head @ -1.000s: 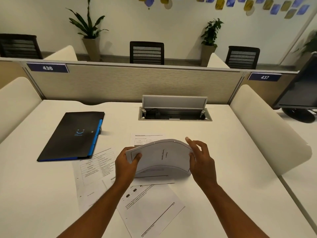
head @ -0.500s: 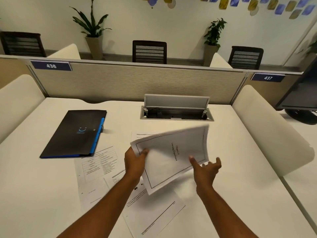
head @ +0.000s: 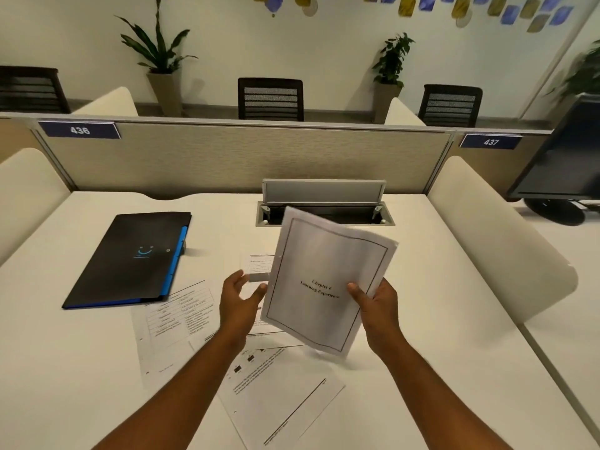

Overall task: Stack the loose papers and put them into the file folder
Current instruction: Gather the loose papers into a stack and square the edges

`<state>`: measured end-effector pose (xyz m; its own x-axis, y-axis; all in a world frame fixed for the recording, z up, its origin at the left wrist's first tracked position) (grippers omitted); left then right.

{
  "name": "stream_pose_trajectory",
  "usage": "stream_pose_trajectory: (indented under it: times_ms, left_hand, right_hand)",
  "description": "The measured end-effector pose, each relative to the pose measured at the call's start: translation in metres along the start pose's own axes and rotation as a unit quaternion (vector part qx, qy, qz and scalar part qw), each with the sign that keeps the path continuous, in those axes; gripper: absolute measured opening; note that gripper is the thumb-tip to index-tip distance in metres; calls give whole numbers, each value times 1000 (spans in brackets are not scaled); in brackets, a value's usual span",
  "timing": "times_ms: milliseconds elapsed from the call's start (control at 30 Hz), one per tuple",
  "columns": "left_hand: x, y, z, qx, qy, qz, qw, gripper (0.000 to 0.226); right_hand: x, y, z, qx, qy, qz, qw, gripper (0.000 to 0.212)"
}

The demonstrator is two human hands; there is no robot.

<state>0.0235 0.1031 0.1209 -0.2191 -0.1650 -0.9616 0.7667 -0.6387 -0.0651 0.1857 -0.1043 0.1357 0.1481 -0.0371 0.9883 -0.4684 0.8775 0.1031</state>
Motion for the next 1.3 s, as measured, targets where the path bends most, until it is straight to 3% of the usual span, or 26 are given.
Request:
stream_pose_trajectory:
  times_ms: [100, 167, 300, 433, 500, 600, 700, 800, 900, 1033, 1133, 1300]
  left_hand:
    - [-22, 15, 1, 113, 47, -60, 991, 65]
    - [-31, 25, 3, 157, 60, -41, 985, 53]
    - [-42, 37, 15, 103, 123, -22, 987, 26]
    - [-22, 51, 29, 101, 162, -34, 981, 42]
    - [3, 53, 29, 97, 132, -79, 983, 45]
    - [39, 49, 25, 98, 69, -149, 981, 31]
    - [48, 46, 23, 134, 80, -174, 972, 26]
    - [60, 39, 14, 69, 59, -238, 967, 42]
    - [83, 28, 7, -14, -23, -347, 937, 56]
    - [107, 20, 4, 15, -87, -437, 895, 68]
    - [118, 9, -1, 40, -83, -481, 872, 72]
    - [114, -24, -22, 13, -27, -463, 886, 61]
  right_hand:
    - [6, 4, 5, 41, -25, 62, 997, 23]
    - [10, 6, 8, 41, -35, 72, 996, 22]
    - [20, 6, 13, -9, -70, 77, 994, 20]
    - [10, -1, 18, -62, -87, 105, 989, 26]
    - [-13, -5, 22, -52, -51, 134, 988, 22]
    - [-47, -10, 26, -26, 20, 178, 983, 24]
    - [-56, -20, 19, -51, 46, 202, 977, 24]
    - [-54, -33, 10, -86, 37, 236, 967, 27]
    - [-59, -50, 7, -128, 43, 258, 957, 30]
    - [-66, -71, 8, -157, 69, 265, 949, 31]
    - [-70, -80, 10, -167, 88, 265, 945, 29]
    - [-75, -87, 13, -164, 117, 256, 945, 29]
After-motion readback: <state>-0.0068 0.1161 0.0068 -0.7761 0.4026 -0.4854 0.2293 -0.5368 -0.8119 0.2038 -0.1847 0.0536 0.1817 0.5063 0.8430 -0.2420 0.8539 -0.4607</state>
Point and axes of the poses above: each hand's wrist, its own z-axis away from the middle knuckle, its own y-axis out of the palm, x = y × z, the point moved 3 cm from there along -z, towards the middle knuckle, and after that the axes turned 9 degrees about x, right-handed, at the moved point
